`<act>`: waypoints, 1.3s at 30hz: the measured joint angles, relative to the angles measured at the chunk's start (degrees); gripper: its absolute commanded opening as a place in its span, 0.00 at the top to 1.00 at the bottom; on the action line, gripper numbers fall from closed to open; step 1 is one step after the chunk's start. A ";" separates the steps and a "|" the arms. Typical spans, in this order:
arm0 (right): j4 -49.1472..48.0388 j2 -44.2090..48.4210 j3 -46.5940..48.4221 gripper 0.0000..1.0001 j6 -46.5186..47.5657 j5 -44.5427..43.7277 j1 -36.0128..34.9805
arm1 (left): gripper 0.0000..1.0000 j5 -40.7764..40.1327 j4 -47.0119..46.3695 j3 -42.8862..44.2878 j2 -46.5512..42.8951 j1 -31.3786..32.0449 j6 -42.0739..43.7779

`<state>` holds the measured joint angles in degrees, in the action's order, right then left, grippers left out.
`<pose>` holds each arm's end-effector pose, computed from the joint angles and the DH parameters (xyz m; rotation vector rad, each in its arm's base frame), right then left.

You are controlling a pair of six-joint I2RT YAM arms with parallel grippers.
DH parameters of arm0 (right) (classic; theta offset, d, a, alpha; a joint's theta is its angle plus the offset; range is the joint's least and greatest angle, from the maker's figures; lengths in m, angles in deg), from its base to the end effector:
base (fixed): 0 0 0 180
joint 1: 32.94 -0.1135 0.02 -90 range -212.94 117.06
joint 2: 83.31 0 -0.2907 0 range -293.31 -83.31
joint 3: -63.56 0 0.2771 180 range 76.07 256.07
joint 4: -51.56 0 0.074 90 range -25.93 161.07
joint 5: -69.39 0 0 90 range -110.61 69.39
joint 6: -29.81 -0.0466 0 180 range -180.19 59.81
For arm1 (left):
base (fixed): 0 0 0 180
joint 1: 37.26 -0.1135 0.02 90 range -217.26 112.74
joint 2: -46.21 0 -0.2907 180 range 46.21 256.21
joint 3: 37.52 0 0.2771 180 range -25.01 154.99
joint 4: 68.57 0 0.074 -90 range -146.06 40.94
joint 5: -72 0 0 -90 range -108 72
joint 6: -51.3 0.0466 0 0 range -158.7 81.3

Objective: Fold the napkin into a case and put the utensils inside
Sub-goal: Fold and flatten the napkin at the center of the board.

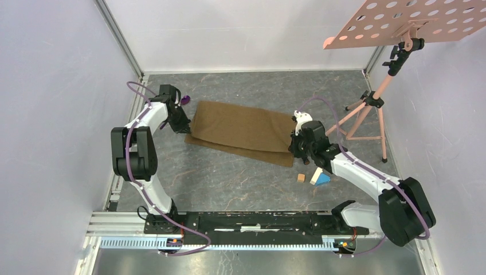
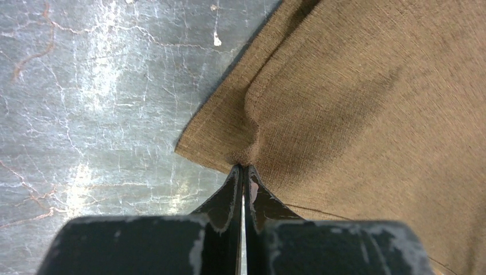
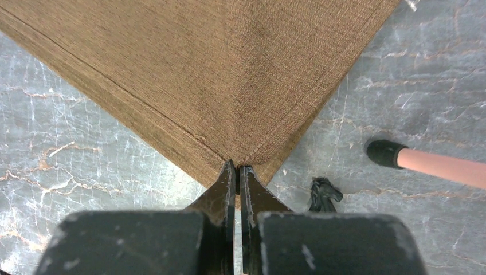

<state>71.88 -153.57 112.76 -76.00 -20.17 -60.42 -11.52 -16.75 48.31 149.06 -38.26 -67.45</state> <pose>0.2402 0.1253 0.2078 -0.2404 2.3132 0.3958 0.3931 0.0016 0.2036 -0.6894 2.7106 -0.2790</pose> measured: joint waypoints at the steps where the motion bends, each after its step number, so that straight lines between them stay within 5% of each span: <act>1: -0.02 0.04 -0.39 1.00 -0.11 0.22 0.00 | 0.98 -0.20 0.02 0.24 0.42 0.00 0.13; 39: -4.83 -1.88 -7.30 0.98 -4.52 2.10 -4.02 | 0.98 -3.39 2.23 3.04 5.99 0.00 1.42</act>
<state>67.05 -155.45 105.46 -80.53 -18.07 -64.44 -14.91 -14.52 51.35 155.04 -38.26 -66.03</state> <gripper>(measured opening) 0.015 0.040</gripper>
